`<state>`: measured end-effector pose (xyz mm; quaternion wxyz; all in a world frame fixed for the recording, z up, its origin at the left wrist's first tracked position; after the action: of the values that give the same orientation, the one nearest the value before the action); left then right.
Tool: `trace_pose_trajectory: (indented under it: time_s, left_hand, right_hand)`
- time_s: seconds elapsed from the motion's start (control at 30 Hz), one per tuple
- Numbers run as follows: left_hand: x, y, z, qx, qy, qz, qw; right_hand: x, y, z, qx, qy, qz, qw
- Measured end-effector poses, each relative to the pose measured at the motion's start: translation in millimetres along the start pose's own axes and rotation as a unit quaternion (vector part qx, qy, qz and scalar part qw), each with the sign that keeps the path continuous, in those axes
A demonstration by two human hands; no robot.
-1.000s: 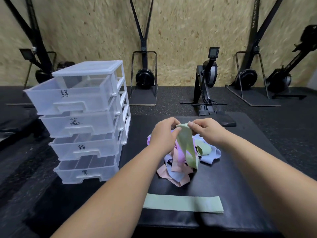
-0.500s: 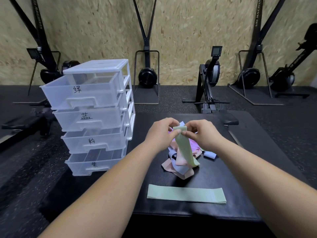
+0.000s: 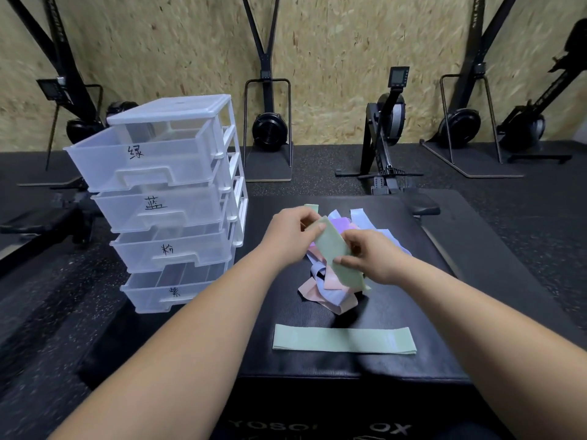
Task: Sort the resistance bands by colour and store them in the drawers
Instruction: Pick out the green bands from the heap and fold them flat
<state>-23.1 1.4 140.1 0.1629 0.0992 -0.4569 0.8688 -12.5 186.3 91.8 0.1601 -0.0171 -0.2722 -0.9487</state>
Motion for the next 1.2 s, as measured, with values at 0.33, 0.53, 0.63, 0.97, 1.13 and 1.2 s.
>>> trace_pose_trajectory:
  time_s: [0.33, 0.53, 0.63, 0.97, 1.13, 1.2]
  left_hand:
    - [-39.3, 91.3, 25.3, -0.103, -0.156, 0.157, 0.97]
    - [-77.9, 131.4, 4.0, -0.089, -0.118, 0.214, 0.966]
    - [-94.4, 146.2, -9.8, -0.069, -0.089, 0.236, 0.965]
    - [-134.1, 161.3, -29.2, 0.007, -0.019, 0.238, 0.971]
    - [-146.8, 156.9, -38.5, 0.08, 0.002, 0.182, 0.98]
    - [-150.5, 155.0, -43.9, 0.129, 0.012, 0.163, 0.978]
  right_hand:
    - [-39.6, -73.8, -5.3, -0.087, 0.061, -0.068, 0.992]
    - [-62.4, -99.8, -4.1, -0.042, 0.056, -0.102, 0.992]
    - [-75.6, -115.7, -9.3, -0.009, 0.038, -0.14, 0.989]
    - [-120.0, -138.6, -29.3, -0.006, -0.027, -0.206, 0.978]
    - [-132.4, -133.3, -37.4, -0.026, -0.078, -0.191, 0.978]
    - [-134.6, -132.6, -42.6, -0.051, -0.088, -0.18, 0.978]
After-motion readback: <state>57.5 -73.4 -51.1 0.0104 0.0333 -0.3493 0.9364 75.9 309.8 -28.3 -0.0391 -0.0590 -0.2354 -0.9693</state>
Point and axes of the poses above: each hand's wrist, its own x-axis towards the middle knuckle, its own z-axis out of the back of the hand, y = z × x, the point moved 8 cm from there along x, towards the middle knuckle, and after that the axes turned 4 degrees about -x, right-handed, at the moved point
